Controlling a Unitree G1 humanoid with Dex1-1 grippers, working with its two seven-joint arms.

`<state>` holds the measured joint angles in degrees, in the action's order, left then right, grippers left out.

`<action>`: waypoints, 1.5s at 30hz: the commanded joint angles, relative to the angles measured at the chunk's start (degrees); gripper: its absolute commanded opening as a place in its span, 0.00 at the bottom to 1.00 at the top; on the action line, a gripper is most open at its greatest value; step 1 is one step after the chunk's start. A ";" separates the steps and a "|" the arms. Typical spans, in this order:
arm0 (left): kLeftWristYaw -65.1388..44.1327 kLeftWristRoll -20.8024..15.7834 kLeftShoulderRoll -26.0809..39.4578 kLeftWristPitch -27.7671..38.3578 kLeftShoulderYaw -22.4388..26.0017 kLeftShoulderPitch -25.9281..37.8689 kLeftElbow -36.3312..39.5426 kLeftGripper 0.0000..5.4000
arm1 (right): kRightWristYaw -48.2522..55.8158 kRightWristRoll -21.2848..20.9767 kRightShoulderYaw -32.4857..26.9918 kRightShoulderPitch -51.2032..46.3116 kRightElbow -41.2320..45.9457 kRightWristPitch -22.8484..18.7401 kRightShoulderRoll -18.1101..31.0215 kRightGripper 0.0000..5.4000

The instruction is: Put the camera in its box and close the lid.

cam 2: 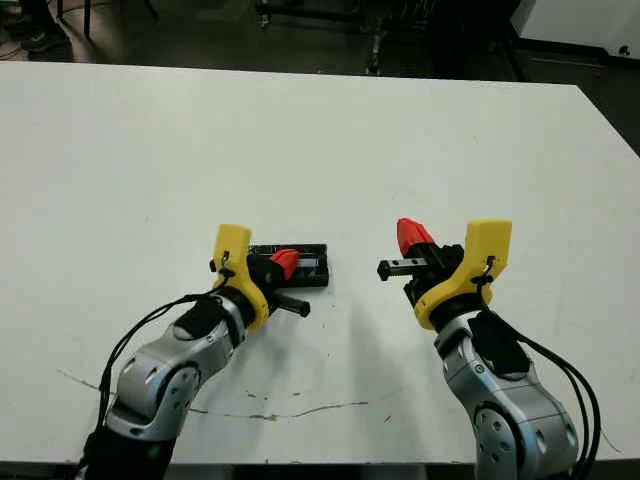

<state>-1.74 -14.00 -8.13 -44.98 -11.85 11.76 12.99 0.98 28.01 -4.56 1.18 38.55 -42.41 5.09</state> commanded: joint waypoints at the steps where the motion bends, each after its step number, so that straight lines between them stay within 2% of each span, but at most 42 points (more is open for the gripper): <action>1: 1.63 1.78 1.15 -4.72 0.34 -1.64 -4.61 0.00 | -0.23 -0.16 -0.46 -0.78 0.29 0.04 0.34 0.00; 8: 1.07 0.78 1.55 -6.33 1.15 -3.69 -2.52 0.00 | 0.23 -0.08 -0.15 -0.91 0.22 0.27 0.56 0.00; 12: -0.76 -0.80 2.35 -4.50 1.19 -5.69 4.03 0.00 | 0.71 0.16 -0.18 -0.87 -0.03 0.63 0.52 0.00; 16: -3.82 -1.95 4.02 2.72 2.32 -8.23 11.50 0.00 | 0.82 0.23 -0.31 -0.73 0.03 0.68 0.34 0.00; 19: -4.99 -0.72 6.08 10.22 3.71 -9.38 16.13 0.00 | 0.72 0.11 -0.23 -0.55 0.20 0.94 0.26 0.00; 22: -6.60 0.56 8.61 19.24 6.64 -9.47 17.12 0.00 | 0.48 -0.49 0.13 -0.26 0.22 1.98 0.00 0.00; 27: -5.88 3.87 10.99 35.64 13.39 -9.31 14.82 0.00 | -0.28 -1.13 -0.11 2.37 -1.21 4.80 -0.98 0.00; 30: -4.65 4.44 11.02 42.98 17.23 -9.06 11.81 0.00 | -0.83 -2.76 -0.16 4.08 -2.18 6.50 -1.11 0.00; 32: -3.39 4.51 10.94 45.47 19.57 -8.64 9.69 0.00 | -1.36 -4.71 0.19 5.17 -3.64 8.44 -1.32 0.00; 35: -1.63 4.86 11.04 47.71 22.16 -8.06 6.28 0.00 | -2.83 -11.58 2.25 6.35 -7.84 14.28 -1.06 0.00; 39: -0.73 5.36 10.37 51.66 23.12 -7.39 0.65 0.00 | -4.55 -18.33 3.50 7.42 -14.05 21.62 -1.69 0.00; 41: -0.28 5.50 9.84 53.28 23.14 -7.10 -1.75 0.00 | -4.98 -20.35 3.41 8.10 -16.74 24.12 -1.87 0.00; 45: 0.55 5.25 9.42 54.59 23.19 -6.40 -4.76 0.00 | -4.88 -21.38 2.32 9.12 -18.90 26.31 -2.33 0.00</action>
<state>-1.75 -8.78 1.64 9.16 11.08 4.78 9.42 -3.62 7.16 -1.23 9.45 20.40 -17.18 2.63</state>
